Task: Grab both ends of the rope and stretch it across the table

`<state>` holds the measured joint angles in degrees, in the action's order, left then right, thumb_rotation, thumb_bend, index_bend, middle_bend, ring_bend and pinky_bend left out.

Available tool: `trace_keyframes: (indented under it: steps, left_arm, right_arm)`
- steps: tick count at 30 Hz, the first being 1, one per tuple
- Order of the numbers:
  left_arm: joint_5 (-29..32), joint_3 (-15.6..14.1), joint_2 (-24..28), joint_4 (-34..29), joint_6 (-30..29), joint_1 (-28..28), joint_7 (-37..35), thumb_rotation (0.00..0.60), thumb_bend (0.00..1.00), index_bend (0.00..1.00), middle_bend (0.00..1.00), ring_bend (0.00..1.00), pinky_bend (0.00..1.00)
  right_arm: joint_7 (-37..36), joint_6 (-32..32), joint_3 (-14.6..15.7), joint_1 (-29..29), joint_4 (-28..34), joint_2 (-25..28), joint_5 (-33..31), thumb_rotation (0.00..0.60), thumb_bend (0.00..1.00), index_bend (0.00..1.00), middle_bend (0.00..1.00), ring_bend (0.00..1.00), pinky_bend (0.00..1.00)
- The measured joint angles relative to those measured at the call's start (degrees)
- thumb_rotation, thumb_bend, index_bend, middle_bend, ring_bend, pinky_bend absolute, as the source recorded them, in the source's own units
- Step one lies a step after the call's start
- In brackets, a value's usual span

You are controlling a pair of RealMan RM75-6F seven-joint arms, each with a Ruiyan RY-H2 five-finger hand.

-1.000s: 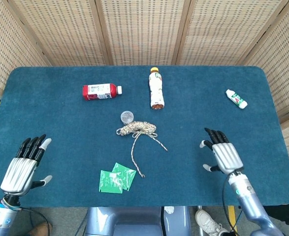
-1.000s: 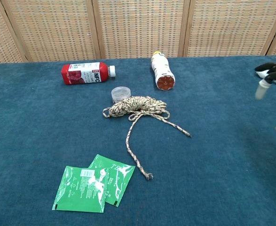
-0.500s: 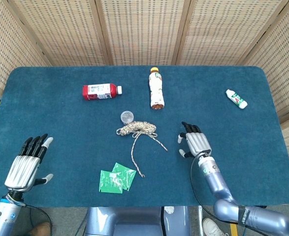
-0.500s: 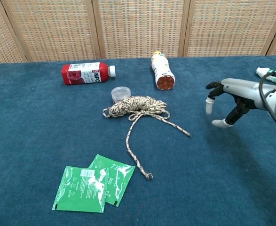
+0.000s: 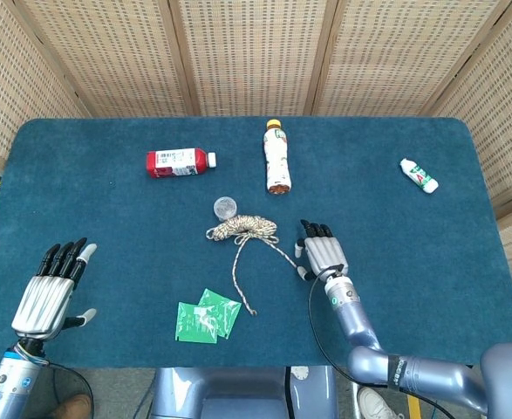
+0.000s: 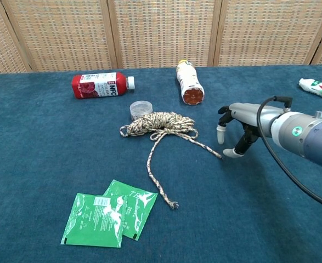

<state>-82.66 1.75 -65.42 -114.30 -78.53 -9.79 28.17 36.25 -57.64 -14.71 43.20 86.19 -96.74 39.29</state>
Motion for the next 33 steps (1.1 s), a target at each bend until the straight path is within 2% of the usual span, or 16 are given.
trace_keyframes:
  steps: [11, 21, 33]
  left_arm:
    - [0.2, -0.3, 0.4, -0.4, 0.0, -0.3, -0.3, 0.6, 0.0, 0.0, 0.0, 0.0, 0.0]
    - [0.5, -0.3, 0.8, -0.5, 0.1, -0.6, -0.9, 0.6, 0.0, 0.0, 0.0, 0.0, 0.0]
    - [0.6, -0.7, 0.7, -0.5, 0.1, -0.8, -0.6, 0.6, 0.0, 0.0, 0.0, 0.0, 0.0]
  right_arm:
    - [2.7, -1.7, 0.3, 3.0, -5.7, -6.0, -2.4, 0.6, 0.33, 0.47, 0.0, 0.0, 0.0]
    - [3.9, -2.3, 1.7, 3.6, -9.0, -7.8, -1.3, 0.6, 0.33, 0.47, 0.0, 0.0, 0.0]
    - [3.9, -2.0, 1.9, 3.4, -10.6, -7.9, -0.9, 0.6, 0.36, 0.52, 0.0, 0.0, 0.0]
